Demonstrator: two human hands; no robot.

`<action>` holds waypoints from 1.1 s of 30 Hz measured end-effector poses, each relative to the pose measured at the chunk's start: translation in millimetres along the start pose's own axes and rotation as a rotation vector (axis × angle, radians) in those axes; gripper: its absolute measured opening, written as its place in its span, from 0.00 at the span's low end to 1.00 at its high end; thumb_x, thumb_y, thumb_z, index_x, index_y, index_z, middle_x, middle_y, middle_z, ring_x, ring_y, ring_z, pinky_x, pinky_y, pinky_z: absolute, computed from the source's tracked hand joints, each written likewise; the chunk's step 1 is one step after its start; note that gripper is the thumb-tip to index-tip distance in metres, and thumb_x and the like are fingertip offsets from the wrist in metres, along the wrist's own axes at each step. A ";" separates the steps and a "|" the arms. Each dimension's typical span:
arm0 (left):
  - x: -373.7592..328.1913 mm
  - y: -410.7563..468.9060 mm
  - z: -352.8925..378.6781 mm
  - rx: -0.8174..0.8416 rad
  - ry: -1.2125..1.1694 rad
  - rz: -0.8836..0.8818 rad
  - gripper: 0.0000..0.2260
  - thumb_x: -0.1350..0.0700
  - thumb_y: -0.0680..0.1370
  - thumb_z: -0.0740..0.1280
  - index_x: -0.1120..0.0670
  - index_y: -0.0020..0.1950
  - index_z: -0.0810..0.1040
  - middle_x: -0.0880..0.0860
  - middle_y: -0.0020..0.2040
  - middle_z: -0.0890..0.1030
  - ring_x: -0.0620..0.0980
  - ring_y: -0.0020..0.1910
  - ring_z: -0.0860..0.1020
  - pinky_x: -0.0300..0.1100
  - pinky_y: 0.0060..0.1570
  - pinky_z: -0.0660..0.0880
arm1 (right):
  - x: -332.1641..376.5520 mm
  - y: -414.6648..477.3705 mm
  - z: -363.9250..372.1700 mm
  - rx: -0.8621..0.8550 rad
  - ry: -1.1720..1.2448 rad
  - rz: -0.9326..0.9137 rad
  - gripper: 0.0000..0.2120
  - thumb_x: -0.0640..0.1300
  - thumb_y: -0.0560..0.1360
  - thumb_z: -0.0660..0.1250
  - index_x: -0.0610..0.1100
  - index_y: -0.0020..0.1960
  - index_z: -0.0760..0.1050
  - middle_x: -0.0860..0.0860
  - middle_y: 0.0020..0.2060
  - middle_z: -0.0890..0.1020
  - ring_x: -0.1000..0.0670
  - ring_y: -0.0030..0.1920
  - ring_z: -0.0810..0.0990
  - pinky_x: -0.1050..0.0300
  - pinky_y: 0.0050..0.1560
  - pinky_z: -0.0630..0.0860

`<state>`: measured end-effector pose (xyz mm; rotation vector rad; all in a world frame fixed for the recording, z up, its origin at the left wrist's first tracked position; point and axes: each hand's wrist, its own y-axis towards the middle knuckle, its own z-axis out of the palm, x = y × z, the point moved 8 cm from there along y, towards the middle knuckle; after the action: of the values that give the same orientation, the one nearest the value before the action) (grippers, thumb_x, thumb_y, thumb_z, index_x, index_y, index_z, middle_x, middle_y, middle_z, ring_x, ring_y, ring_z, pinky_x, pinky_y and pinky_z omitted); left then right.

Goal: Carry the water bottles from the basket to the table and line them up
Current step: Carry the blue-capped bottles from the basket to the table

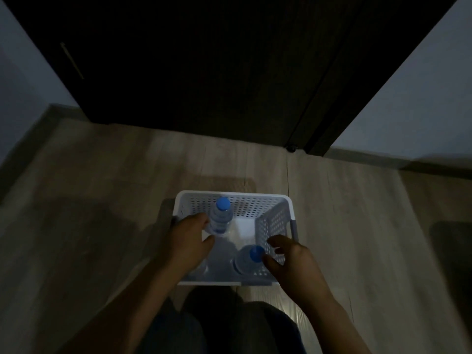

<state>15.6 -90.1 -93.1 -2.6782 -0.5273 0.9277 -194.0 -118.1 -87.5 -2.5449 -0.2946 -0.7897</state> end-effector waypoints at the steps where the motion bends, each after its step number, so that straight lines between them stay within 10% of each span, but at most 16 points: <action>1: -0.2 1.8 1.2 -0.008 -0.011 0.007 0.12 0.53 0.77 0.66 0.52 0.60 0.73 0.49 0.63 0.76 0.49 0.61 0.74 0.41 0.59 0.71 | -1.9 0.3 3.6 0.005 0.011 0.001 0.18 0.49 0.75 0.68 0.48 0.64 0.73 0.52 0.58 0.80 0.57 0.55 0.78 0.69 0.50 0.73; 20: -10.2 66.2 22.7 -0.114 -0.187 0.137 0.18 0.54 0.72 0.72 0.55 0.60 0.74 0.53 0.58 0.78 0.52 0.54 0.77 0.40 0.51 0.73 | -15.8 15.0 44.1 -0.033 0.069 -0.011 0.18 0.44 0.72 0.71 0.51 0.61 0.74 0.55 0.59 0.77 0.56 0.59 0.75 0.64 0.60 0.71; 25: -2.6 66.7 25.9 -0.180 -0.251 0.142 0.11 0.57 0.73 0.71 0.56 0.54 0.77 0.52 0.51 0.80 0.49 0.50 0.77 0.43 0.51 0.73 | -22.4 15.5 50.1 -0.088 0.249 0.023 0.17 0.46 0.71 0.71 0.67 0.50 0.72 0.60 0.51 0.77 0.55 0.57 0.76 0.53 0.62 0.74; 29: 3.0 67.2 22.4 -0.234 -0.298 0.154 0.10 0.58 0.72 0.72 0.58 0.53 0.80 0.54 0.52 0.81 0.51 0.51 0.78 0.44 0.53 0.74 | -27.7 15.2 48.5 -0.137 0.322 0.007 0.15 0.42 0.71 0.72 0.56 0.53 0.75 0.58 0.52 0.79 0.58 0.55 0.77 0.60 0.58 0.75; 33: 8.5 65.9 21.4 -0.223 -0.325 0.143 0.11 0.56 0.72 0.73 0.56 0.53 0.80 0.51 0.50 0.82 0.49 0.49 0.79 0.41 0.53 0.75 | -25.0 13.5 44.8 -0.191 0.377 -0.038 0.20 0.40 0.71 0.72 0.64 0.48 0.71 0.58 0.46 0.79 0.63 0.47 0.76 0.71 0.51 0.71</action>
<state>24.9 -143.3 -137.3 -2.8037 -0.5373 1.4392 -188.3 -110.0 -139.6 -2.4976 -0.1497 -1.3437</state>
